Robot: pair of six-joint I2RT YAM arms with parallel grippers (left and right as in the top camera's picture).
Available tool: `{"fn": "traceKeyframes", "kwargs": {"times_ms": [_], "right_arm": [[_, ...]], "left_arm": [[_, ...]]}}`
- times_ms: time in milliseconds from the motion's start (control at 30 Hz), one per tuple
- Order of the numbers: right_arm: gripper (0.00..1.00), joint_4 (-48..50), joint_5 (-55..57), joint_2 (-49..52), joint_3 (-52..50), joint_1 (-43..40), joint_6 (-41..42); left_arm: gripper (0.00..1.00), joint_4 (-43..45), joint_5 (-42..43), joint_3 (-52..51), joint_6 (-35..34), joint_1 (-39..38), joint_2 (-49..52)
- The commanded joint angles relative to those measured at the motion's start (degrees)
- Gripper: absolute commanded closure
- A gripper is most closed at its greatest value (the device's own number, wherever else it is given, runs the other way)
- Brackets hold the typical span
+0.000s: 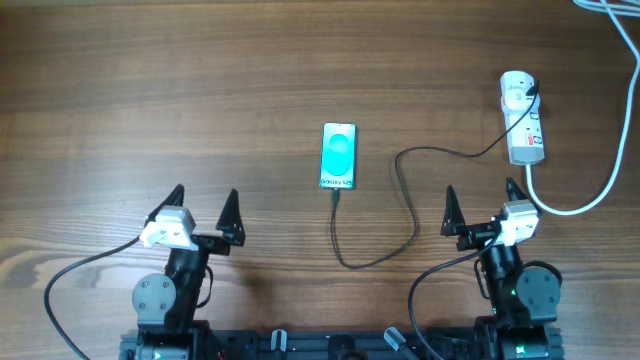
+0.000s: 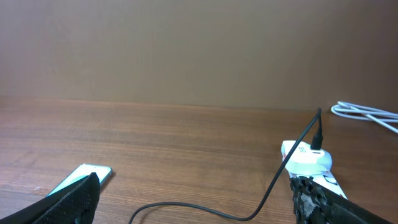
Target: Plug charger to phone and switch on socket
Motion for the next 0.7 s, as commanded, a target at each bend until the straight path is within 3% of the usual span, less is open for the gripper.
{"fn": "traceKeyframes", "kwargs": {"times_ms": [0,267,667], "right_arm": [[0.0,0.1,0.8,-0.5,-0.1,-0.2,0.1],[0.0,0.1,0.8,-0.5,-0.1,-0.2,0.1],[0.0,0.1,0.8,-0.5,-0.1,-0.2,0.1]], "left_arm": [[0.0,-2.7,-5.7,-0.5,-1.2,0.5,-0.6],[0.0,-3.5,-5.9,-0.5,9.2,1.2,-0.6],[0.0,-3.5,-6.3,-0.5,10.9,2.0,-0.6]]}}
